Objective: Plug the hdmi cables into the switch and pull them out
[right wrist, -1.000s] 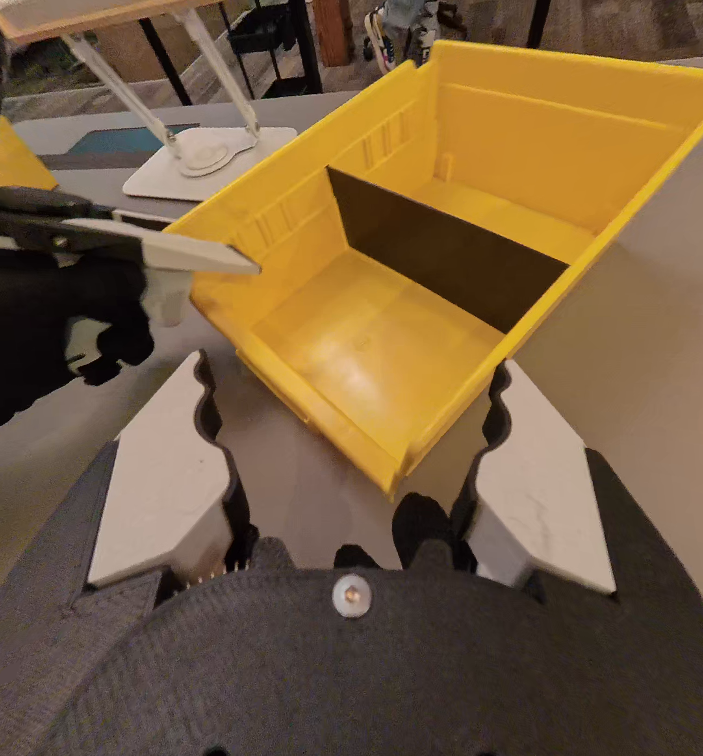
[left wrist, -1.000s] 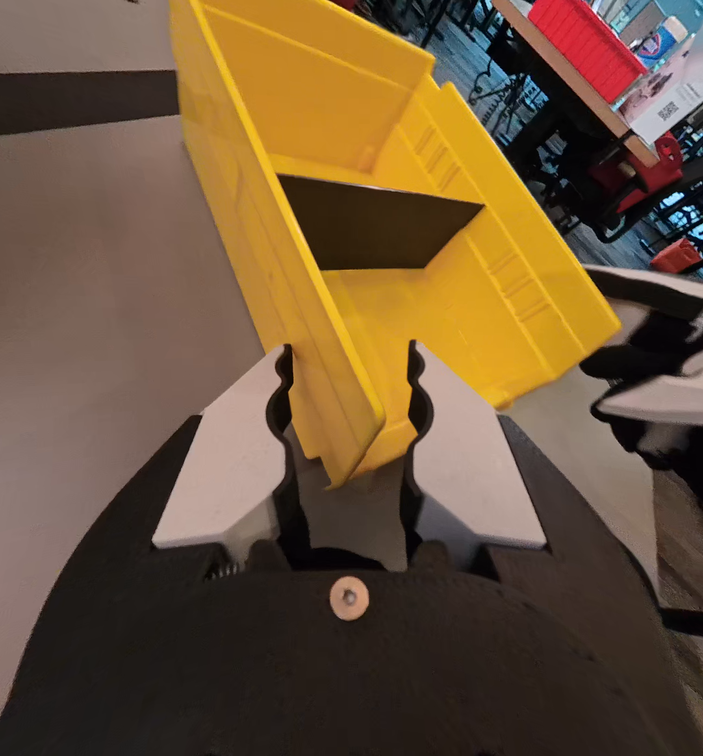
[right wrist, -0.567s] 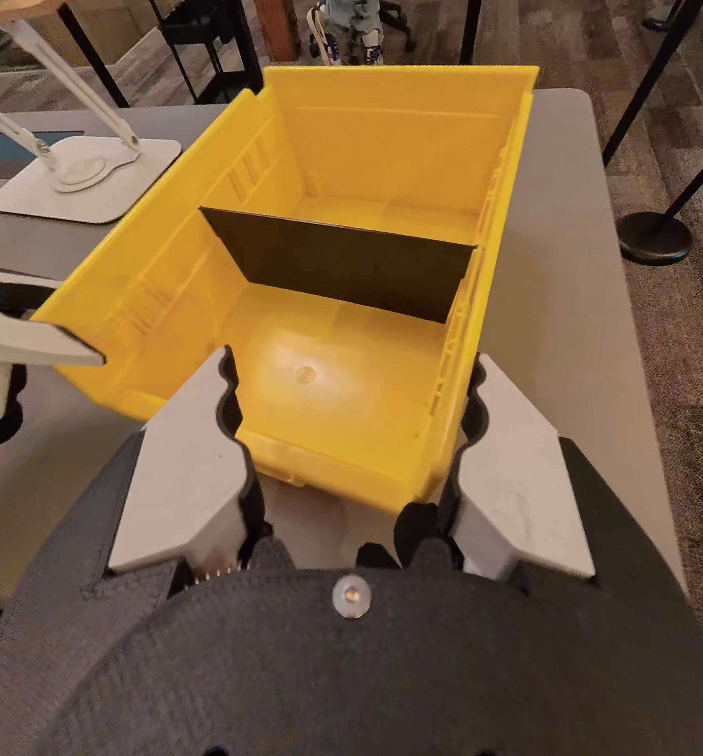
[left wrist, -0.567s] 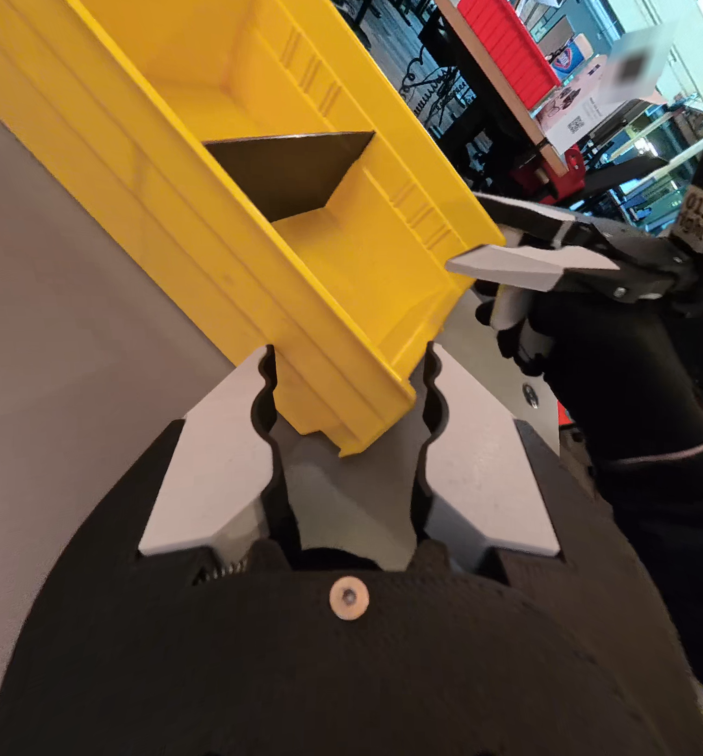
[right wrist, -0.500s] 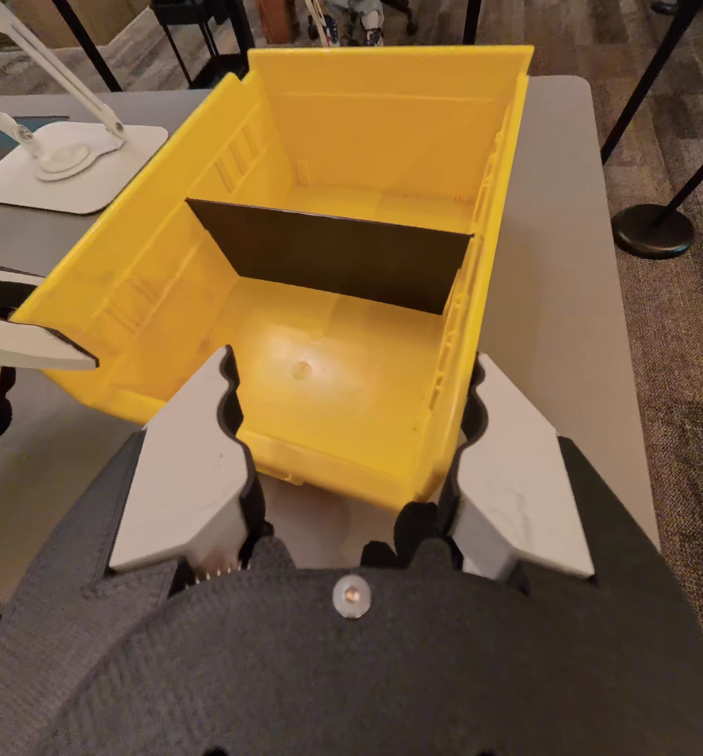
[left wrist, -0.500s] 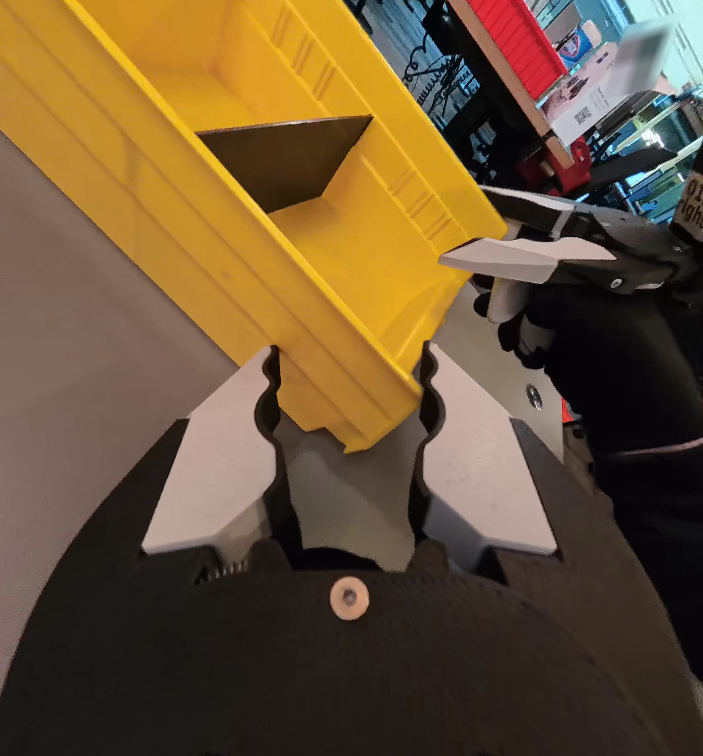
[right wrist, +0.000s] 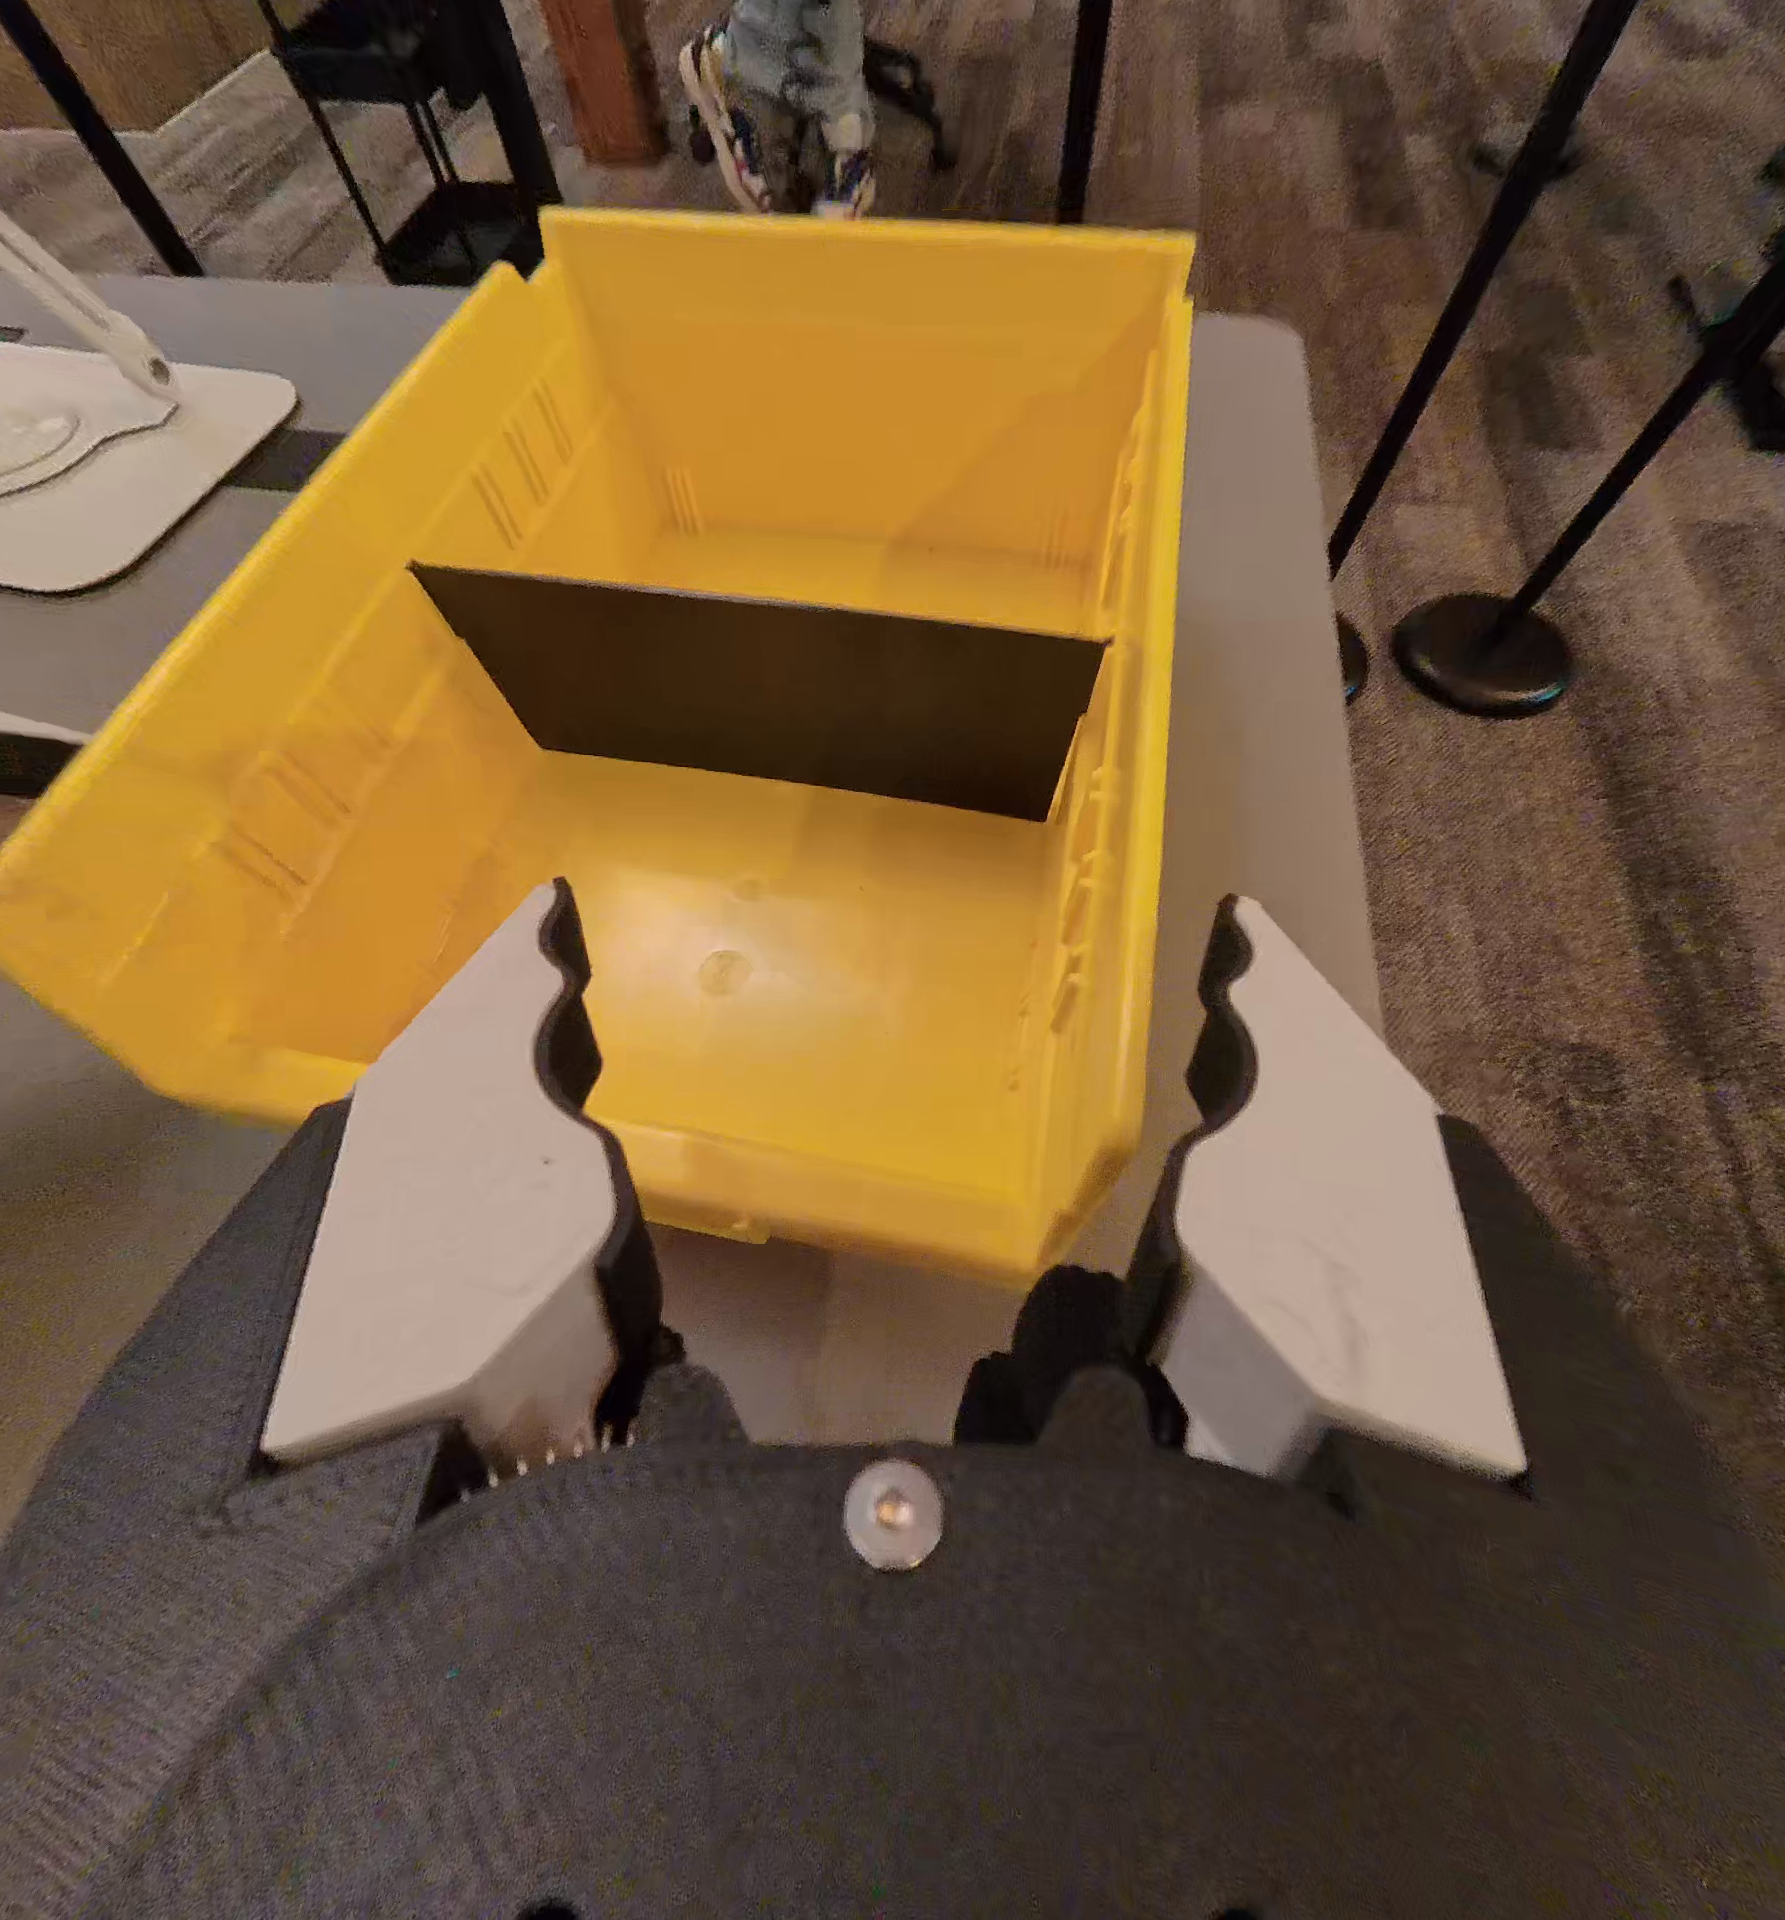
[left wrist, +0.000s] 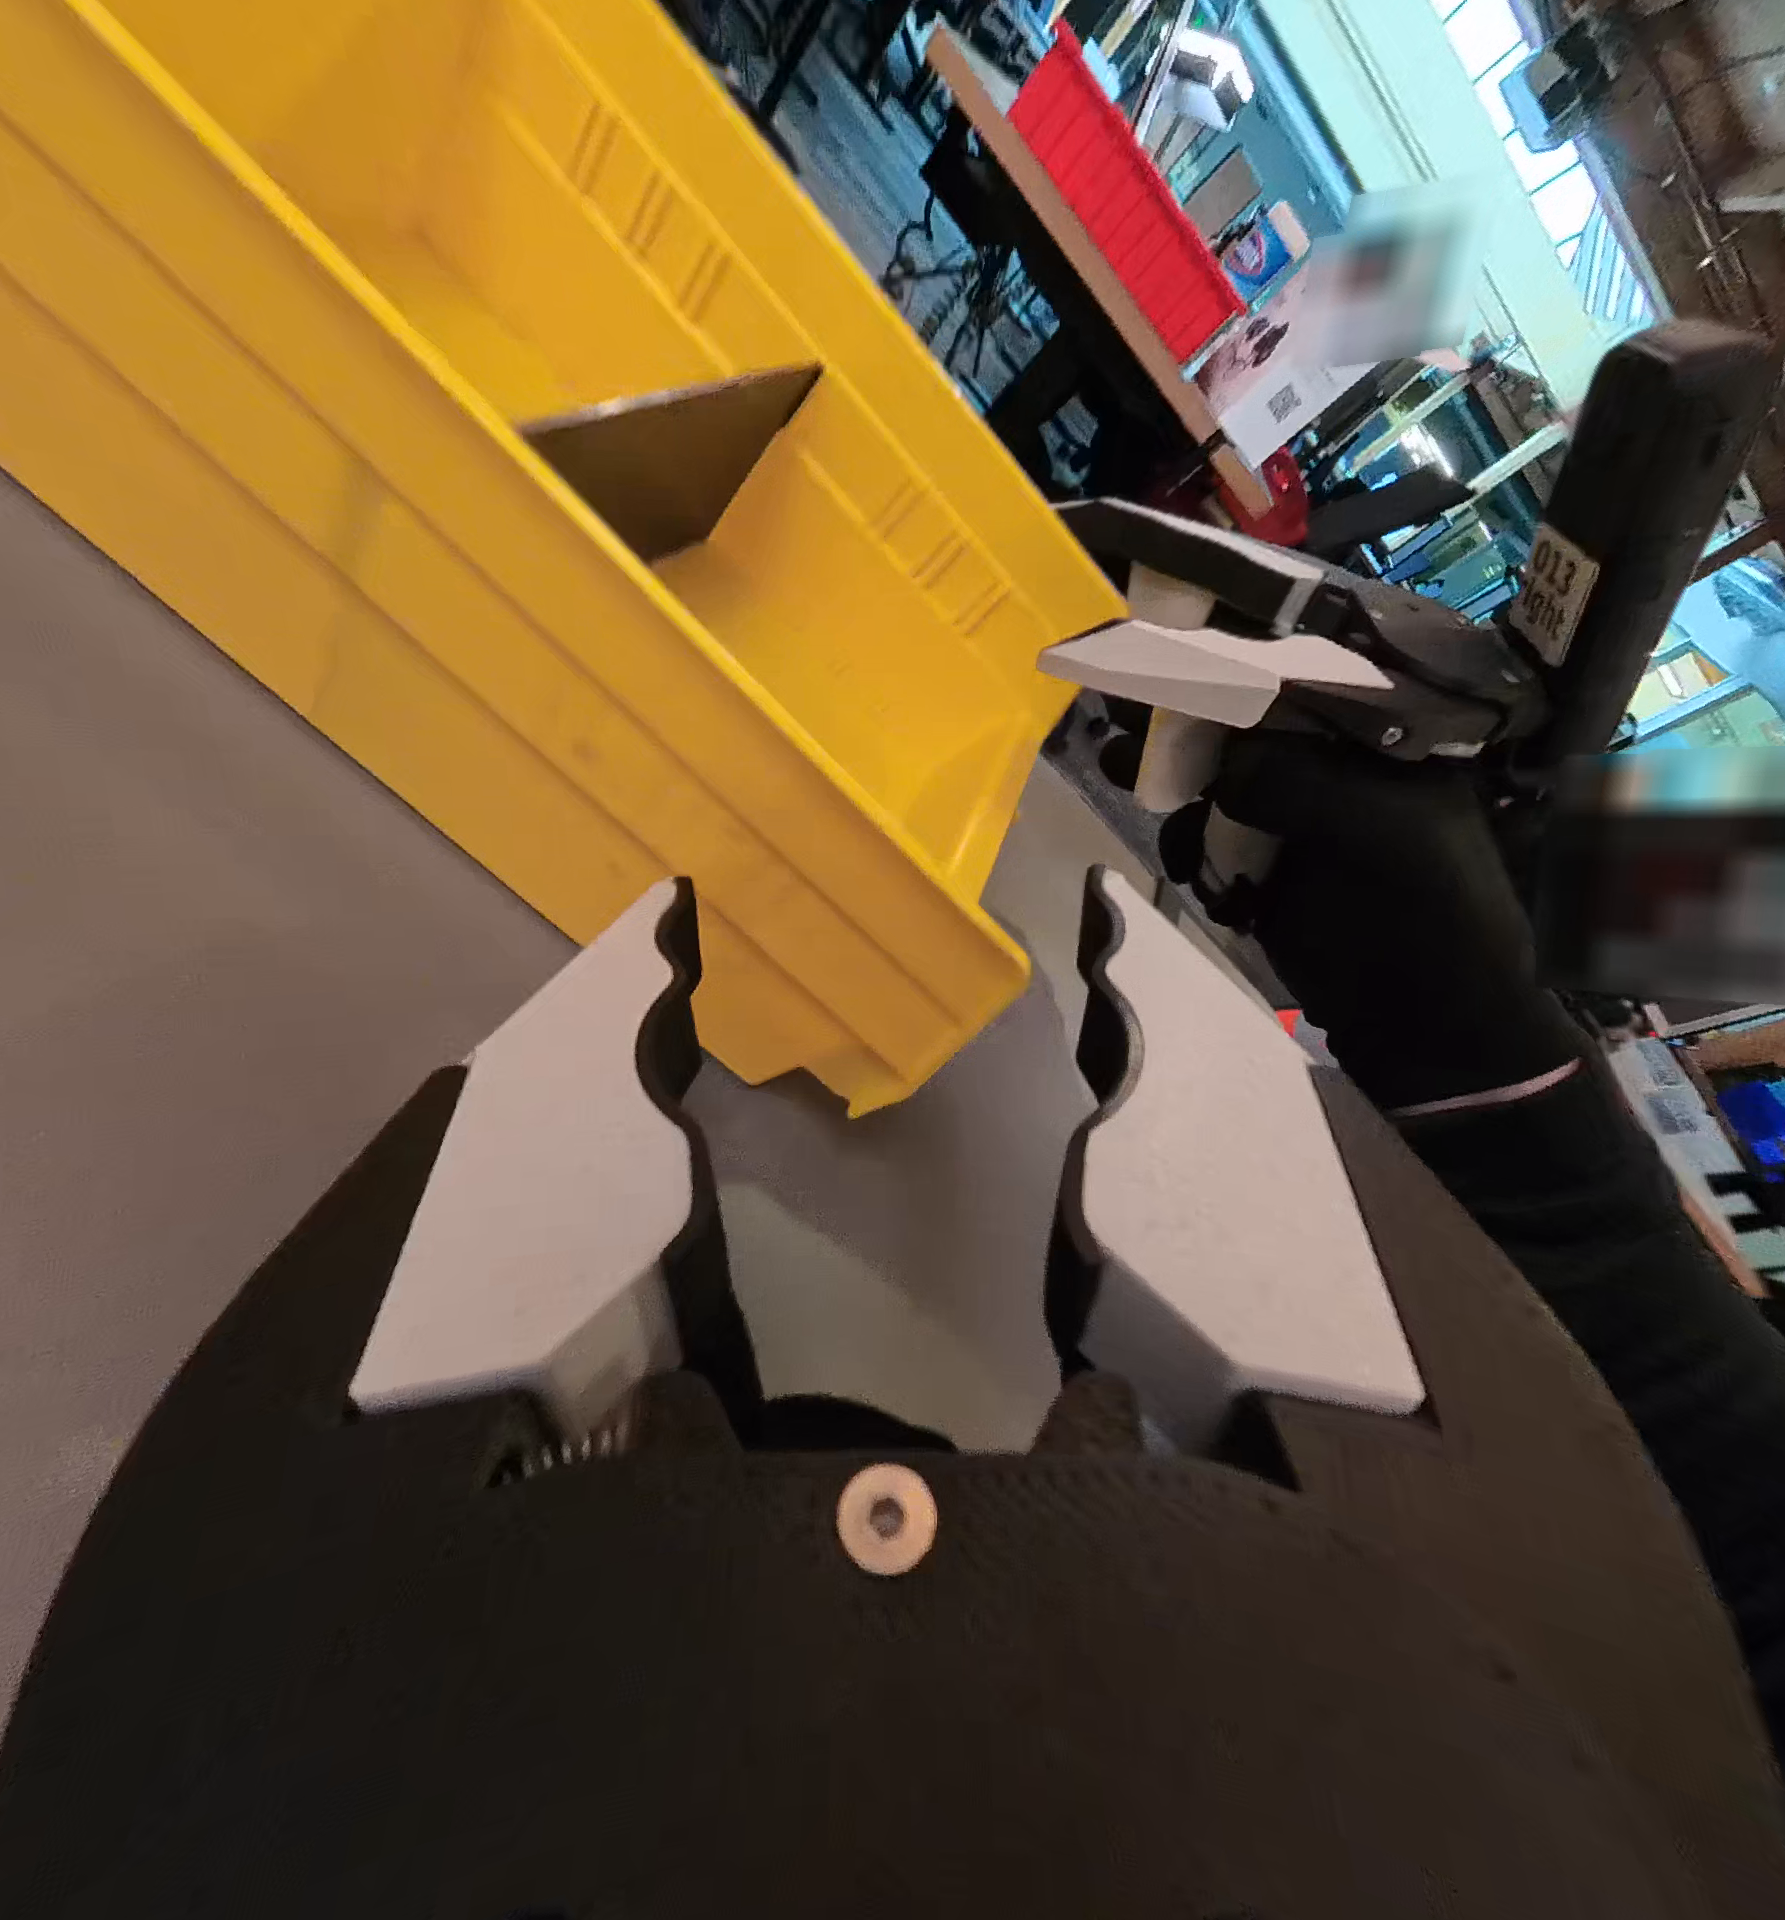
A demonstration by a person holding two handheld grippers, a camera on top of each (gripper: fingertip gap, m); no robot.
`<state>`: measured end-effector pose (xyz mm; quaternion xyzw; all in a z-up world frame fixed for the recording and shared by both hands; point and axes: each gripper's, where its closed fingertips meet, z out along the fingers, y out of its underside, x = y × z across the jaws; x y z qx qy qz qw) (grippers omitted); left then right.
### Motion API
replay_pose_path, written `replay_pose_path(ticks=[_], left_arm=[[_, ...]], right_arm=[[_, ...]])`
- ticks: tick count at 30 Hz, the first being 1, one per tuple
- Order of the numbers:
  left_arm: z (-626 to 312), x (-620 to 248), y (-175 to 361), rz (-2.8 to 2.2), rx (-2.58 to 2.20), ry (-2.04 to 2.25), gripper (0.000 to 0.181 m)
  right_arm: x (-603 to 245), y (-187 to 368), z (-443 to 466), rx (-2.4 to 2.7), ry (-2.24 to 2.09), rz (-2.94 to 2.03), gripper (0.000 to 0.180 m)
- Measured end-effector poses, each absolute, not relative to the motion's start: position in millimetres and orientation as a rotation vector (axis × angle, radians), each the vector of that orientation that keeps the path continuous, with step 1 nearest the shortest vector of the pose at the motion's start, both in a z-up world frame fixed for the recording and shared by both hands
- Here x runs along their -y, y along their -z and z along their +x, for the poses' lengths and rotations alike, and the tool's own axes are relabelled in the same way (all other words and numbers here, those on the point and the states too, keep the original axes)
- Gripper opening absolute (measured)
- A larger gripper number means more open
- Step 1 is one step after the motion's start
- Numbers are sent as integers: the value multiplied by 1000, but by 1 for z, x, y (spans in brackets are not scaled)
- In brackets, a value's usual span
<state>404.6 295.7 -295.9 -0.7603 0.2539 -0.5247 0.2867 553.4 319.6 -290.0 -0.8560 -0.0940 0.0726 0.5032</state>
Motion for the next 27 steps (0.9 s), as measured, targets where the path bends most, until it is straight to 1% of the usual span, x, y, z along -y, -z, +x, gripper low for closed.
replay_pose_path(ticks=[3, 6, 9, 11, 13, 16, 19, 23, 27], left_arm=[[382, -294, 277, -1973, -715, 1356, 74], [348, -290, 268, -1951, -779, 1257, 73], [305, -290, 262, -1951, -806, 1149, 72], [268, -297, 259, -1964, -771, 1067, 70], [231, -305, 255, -1958, -714, 1017, 69], [181, -313, 258, -1988, -670, 926, 68], [133, -316, 274, -2041, -675, 782, 68], [84, -314, 303, -2096, -674, 664, 67], [46, -315, 333, -2133, -618, 603, 66]], right_arm=[[-312, 263, 531, 291, -142, -1999, 112], [-305, 232, 485, 409, -148, -1920, 108], [-303, 203, 414, 566, -200, -1828, 104], [-303, 198, 357, 692, -243, -1819, 109], [-304, 194, 297, 801, -322, -1778, 109], [-313, 197, 219, 901, -450, -1743, 108], [-331, 211, 162, 949, -544, -1747, 108], [-350, 231, 101, 914, -802, -1764, 104], [-359, 266, 62, 974, -885, -1790, 102]])
